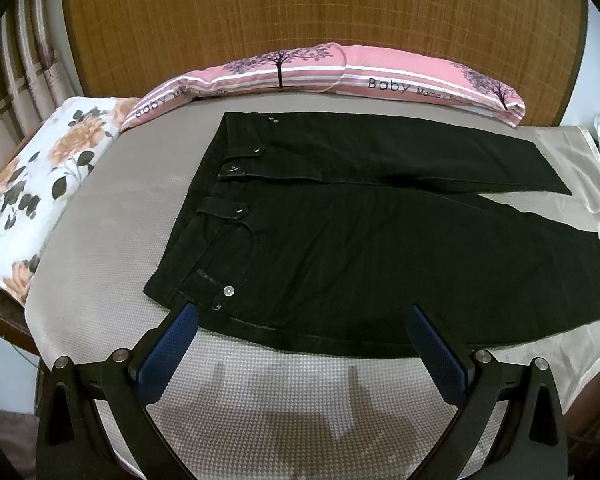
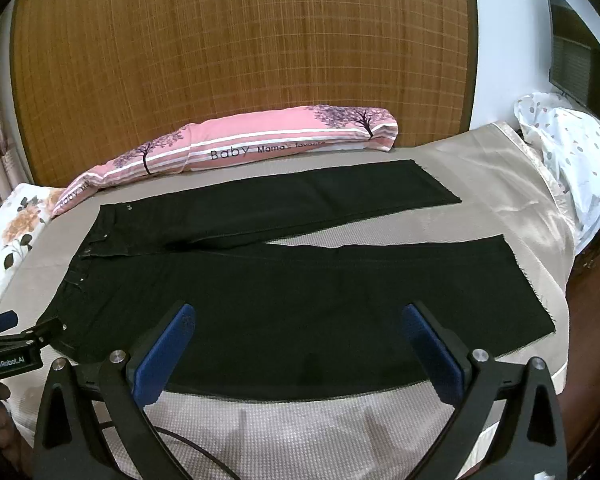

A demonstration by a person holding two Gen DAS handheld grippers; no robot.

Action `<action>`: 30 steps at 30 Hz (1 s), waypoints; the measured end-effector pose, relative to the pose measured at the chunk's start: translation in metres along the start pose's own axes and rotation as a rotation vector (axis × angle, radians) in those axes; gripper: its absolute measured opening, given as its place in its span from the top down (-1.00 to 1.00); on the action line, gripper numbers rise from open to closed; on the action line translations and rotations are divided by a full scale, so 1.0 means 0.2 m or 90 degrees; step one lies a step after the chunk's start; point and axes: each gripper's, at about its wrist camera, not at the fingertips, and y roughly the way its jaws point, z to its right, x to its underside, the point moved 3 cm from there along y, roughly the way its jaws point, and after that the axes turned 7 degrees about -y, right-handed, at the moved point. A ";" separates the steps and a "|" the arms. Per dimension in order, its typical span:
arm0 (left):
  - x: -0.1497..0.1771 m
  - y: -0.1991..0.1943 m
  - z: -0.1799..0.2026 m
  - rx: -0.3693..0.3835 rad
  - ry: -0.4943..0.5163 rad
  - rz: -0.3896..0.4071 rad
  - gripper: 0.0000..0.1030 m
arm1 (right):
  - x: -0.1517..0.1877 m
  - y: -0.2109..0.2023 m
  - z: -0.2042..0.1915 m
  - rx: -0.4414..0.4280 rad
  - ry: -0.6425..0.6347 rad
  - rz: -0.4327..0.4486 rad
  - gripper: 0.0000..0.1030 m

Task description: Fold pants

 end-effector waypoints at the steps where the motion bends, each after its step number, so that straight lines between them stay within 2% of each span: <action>1: 0.00 0.00 0.00 -0.001 -0.002 -0.002 -1.00 | 0.00 0.00 0.01 0.001 0.000 -0.002 -1.00; 30: -0.03 0.00 -0.02 -0.005 -0.007 0.001 -1.00 | 0.00 0.01 -0.04 -0.001 -0.016 0.012 -1.00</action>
